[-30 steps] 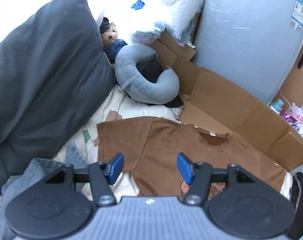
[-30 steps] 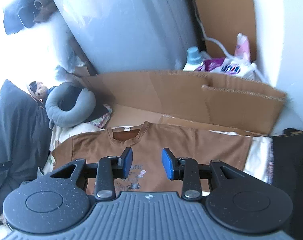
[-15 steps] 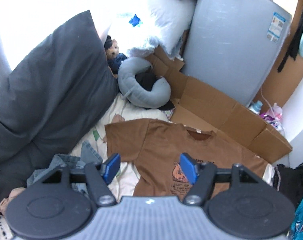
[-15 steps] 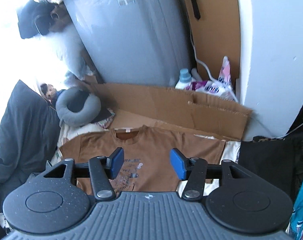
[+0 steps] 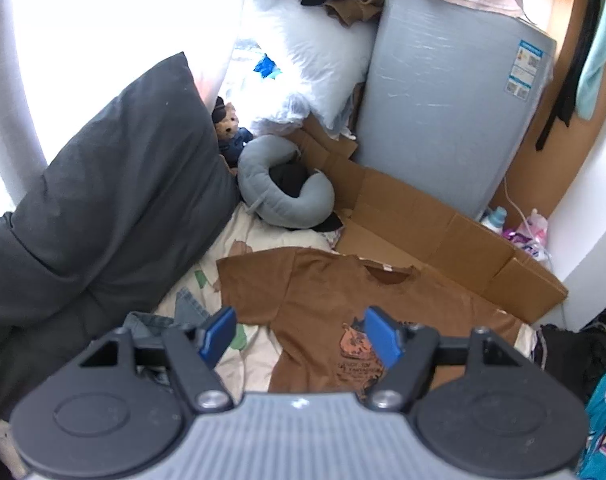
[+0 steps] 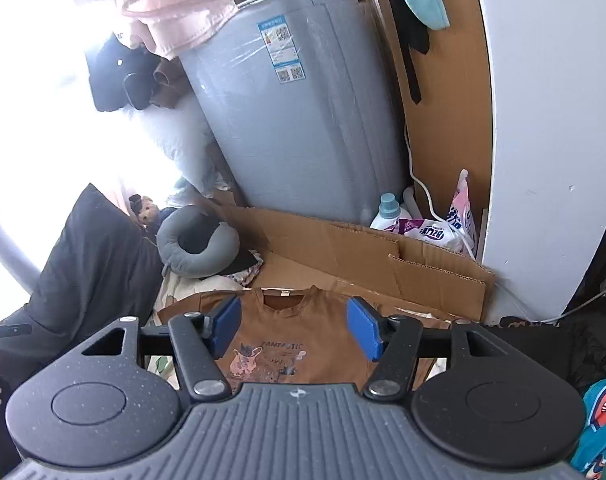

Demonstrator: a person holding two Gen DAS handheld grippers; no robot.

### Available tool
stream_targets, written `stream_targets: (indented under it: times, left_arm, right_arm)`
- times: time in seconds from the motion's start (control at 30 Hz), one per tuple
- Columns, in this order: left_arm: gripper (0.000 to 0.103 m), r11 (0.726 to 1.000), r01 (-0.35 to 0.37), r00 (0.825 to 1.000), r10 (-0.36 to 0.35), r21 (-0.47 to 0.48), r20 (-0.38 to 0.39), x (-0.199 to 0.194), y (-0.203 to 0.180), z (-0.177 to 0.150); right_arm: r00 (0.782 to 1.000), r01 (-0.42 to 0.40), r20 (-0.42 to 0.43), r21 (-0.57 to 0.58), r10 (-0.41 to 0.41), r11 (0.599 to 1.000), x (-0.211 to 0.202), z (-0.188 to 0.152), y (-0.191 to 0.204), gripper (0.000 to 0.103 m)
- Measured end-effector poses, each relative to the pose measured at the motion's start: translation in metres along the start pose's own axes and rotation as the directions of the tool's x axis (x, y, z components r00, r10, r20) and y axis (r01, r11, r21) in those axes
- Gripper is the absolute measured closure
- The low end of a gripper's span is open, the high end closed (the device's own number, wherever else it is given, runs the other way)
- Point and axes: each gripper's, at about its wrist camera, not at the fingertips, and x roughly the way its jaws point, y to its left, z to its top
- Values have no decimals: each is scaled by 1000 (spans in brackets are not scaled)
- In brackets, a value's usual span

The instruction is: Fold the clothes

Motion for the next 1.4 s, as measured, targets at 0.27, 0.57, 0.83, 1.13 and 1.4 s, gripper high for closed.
stream_targets:
  times: [0.27,0.57,0.83,1.13,1.4]
  left_arm:
    - [29,1000,2,1000,-2,9,19,-15,17,-46]
    - [28,999,-38,999,39,-34,20,-26,48,-103]
    - [28,997,-34,999,33,-63,-9,6,72,-163]
    - [31,998,-33,997,30,-53,-65,65,82,-228]
    - [41,991,-98,978,79,-92,-191,148,102,-272]
  right_arm:
    - [998,-53,20,10,52,999,-23,-55,-27,35]
    - [999,-40,11,41,40,998,-20,-135,-55,35]
    - [997,-50,-47,86,54,995,20,-207,-68,36]
    - [986,-35,-156,94,50,995,81,-278,-73,39]
    - [951,-43,-301,92,69,995,166,-327,-70,45]
